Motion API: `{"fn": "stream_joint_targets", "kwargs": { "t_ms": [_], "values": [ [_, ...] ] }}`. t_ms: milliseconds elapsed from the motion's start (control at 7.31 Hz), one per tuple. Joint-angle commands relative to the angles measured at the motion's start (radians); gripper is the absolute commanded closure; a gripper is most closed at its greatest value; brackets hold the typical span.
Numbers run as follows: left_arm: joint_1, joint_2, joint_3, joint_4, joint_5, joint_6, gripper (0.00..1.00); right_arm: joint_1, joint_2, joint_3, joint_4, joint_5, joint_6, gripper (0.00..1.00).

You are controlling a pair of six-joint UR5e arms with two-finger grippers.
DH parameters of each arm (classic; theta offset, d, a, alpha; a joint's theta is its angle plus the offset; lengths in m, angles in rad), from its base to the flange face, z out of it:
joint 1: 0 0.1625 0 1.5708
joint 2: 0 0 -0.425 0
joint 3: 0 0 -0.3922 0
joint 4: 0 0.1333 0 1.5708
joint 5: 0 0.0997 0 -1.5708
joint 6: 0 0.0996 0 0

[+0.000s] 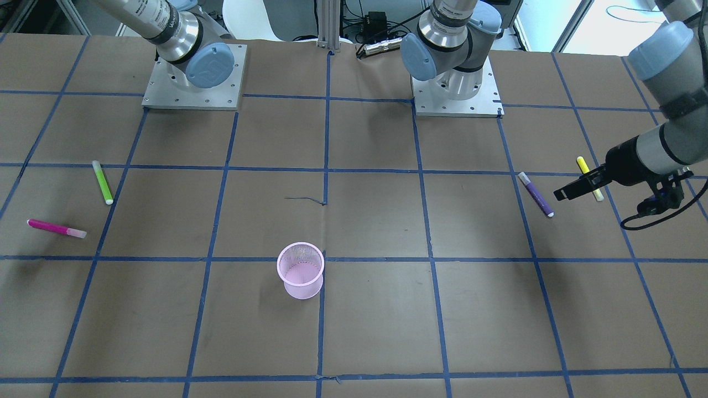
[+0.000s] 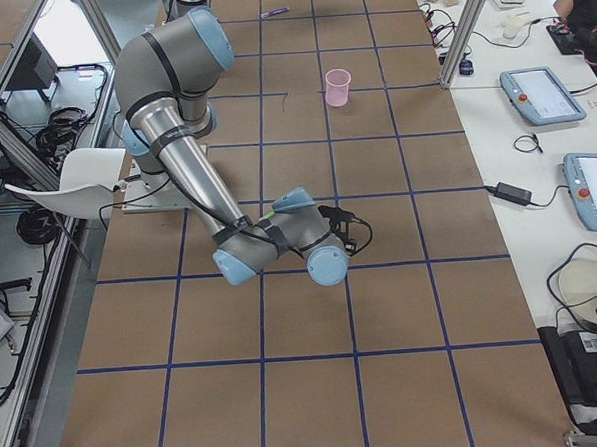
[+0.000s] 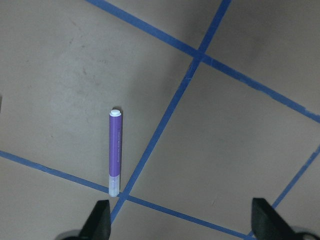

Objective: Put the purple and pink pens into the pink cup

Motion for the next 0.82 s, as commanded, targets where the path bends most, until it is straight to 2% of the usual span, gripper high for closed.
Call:
{"fn": "stream_joint_targets", "kwargs": {
  "t_ms": [0, 274, 410, 684],
  "values": [
    [0.007, -0.095, 0.003, 0.020, 0.051, 0.062, 0.00, 0.000, 0.069, 0.001, 0.017, 0.006, -0.095, 0.08],
    [0.010, -0.150, 0.003, 0.034, 0.066, 0.109, 0.03, 0.000, 0.094, 0.001, 0.012, -0.012, -0.163, 0.07],
    [0.019, -0.176, 0.001, 0.051, 0.066, 0.118, 0.01, 0.000, 0.104, 0.006, 0.012, -0.012, -0.239, 0.08],
    [0.065, -0.210, -0.011, 0.052, 0.057, 0.096, 0.00, 0.001, 0.120, 0.009, 0.006, -0.009, -0.278, 0.08]
  ]
}}
